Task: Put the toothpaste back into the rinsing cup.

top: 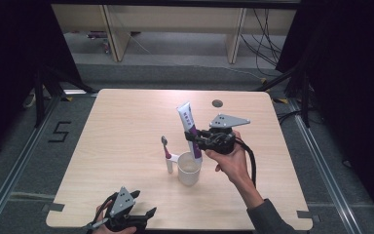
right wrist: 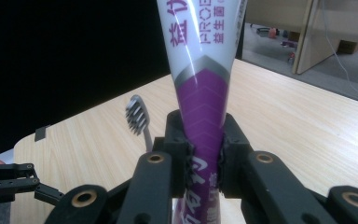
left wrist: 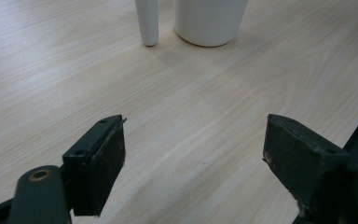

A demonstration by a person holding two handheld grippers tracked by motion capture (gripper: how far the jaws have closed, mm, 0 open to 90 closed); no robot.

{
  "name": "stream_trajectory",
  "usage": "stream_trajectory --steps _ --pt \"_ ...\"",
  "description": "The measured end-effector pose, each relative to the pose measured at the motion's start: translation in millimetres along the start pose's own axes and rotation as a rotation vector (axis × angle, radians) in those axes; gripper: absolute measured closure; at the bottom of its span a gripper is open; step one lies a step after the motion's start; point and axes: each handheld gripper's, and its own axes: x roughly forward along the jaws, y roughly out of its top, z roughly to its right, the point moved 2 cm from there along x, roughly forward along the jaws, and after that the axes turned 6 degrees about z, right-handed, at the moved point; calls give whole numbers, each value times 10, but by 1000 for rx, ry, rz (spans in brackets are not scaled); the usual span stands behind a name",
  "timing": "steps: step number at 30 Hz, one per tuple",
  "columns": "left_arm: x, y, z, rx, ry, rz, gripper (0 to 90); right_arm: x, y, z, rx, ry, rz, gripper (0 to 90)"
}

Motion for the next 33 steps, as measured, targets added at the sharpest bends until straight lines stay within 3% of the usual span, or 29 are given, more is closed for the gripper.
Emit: stream_trajectory --steps 3,6,7,8,12,15,16,18,21,23,26,28,30,32,33 --pt "-1 2 0 0 0 1 207 39 -26 -29 17 14 -2 776" --pt "0 0 1 0 0 -1 206 71 -55 -45 -10 20 -7 776" --pt "1 0 0 0 0 -1 206 76 -67 -72 19 20 -14 776" --pt "0 1 0 2 0 -1 207 91 -80 -63 -5 16 -10 776" --pt "2 0 2 1 -1 -1 207 122 -137 -79 -1 30 -28 776" --pt "4 0 5 2 -2 0 207 144 -176 -75 -23 24 -20 776" --pt "10 -1 10 -5 -2 6 207 131 -188 -88 -4 15 -46 775" --pt "10 -2 9 -5 -1 4 207 146 -210 -67 -40 11 -37 775" --pt "5 0 4 0 -2 0 207 154 -255 -97 -2 29 -58 775" --pt "11 -4 10 -4 -3 3 207 160 -285 -91 -28 27 -59 775" --pt "7 0 9 1 -4 2 207 174 -335 -100 -24 17 -75 774" --pt "12 -3 11 -3 -4 4 208 187 -367 -86 -48 37 -79 774" --pt "8 -4 9 4 -6 -3 208 202 -397 -82 -54 24 -72 774" --pt "11 -3 8 2 -5 0 208 208 -425 -98 -28 34 -95 773" --pt "19 -6 13 -8 -6 6 208 219 -440 -84 -50 31 -88 774"
